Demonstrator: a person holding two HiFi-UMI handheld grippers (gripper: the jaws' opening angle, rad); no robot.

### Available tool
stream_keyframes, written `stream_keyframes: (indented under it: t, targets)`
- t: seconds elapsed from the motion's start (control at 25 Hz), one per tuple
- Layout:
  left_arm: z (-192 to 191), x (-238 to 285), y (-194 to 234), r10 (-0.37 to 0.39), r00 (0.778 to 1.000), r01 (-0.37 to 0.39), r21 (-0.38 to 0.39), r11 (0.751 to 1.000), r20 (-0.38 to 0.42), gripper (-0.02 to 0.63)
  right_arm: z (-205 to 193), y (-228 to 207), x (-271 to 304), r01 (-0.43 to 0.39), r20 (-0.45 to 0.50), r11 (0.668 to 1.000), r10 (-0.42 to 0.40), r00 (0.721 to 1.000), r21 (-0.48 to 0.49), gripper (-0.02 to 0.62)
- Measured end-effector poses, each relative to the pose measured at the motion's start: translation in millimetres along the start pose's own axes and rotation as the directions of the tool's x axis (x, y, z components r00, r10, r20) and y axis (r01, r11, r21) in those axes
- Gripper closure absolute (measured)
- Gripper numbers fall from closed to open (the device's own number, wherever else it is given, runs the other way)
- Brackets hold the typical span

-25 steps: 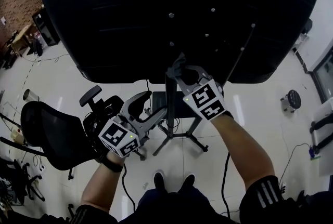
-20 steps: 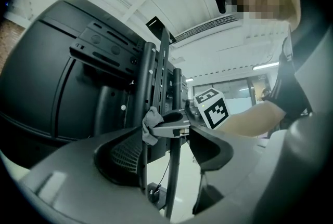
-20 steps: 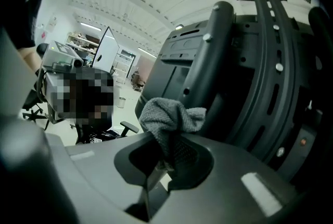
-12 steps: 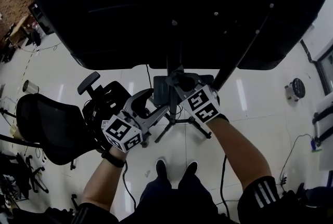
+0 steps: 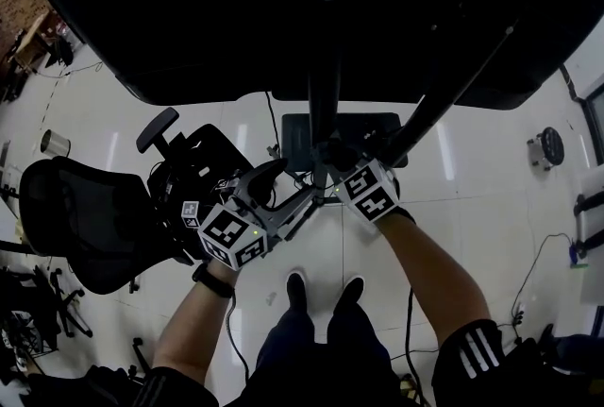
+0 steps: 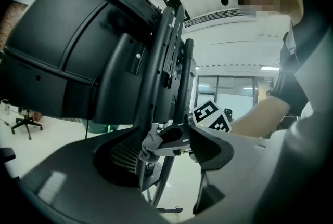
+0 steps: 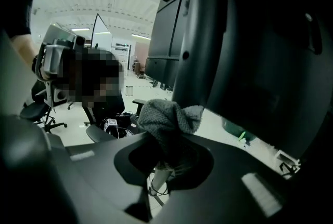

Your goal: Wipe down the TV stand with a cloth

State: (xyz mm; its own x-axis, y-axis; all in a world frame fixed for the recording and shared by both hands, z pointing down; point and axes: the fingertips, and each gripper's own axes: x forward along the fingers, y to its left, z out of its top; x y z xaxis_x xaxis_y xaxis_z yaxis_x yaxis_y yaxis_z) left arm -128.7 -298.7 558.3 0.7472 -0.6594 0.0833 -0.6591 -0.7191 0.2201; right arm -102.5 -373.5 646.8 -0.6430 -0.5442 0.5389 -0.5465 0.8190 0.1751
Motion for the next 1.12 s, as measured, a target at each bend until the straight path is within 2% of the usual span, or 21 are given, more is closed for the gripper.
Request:
stream_keyframes:
  t: [0.36,0.72,1.12]
  targets:
    - [-87.7,14.3,19.5,-0.003,0.997,-0.002,-0.062,0.998,-0.083,0.287,-94.8,18.9,60.3,-0.048,-0.082,0.997,0.053,0.995,0.068,0.565]
    - [-146.1,21.7,30.1,-0.007,0.993,-0.004,-0.096,0.995,-0.118,0.284,-165.8,42.9,114.5,-0.086,-0.152,0.981,0.113,0.982,0.173,0.566]
    - [-203.9,27.5,37.5,-0.020,0.987,0.000,-0.124,0.992,-0.159,0.284,-235.4,58.3,159.2,-0.079,-0.229,0.971,0.132,0.964,0.227,0.566]
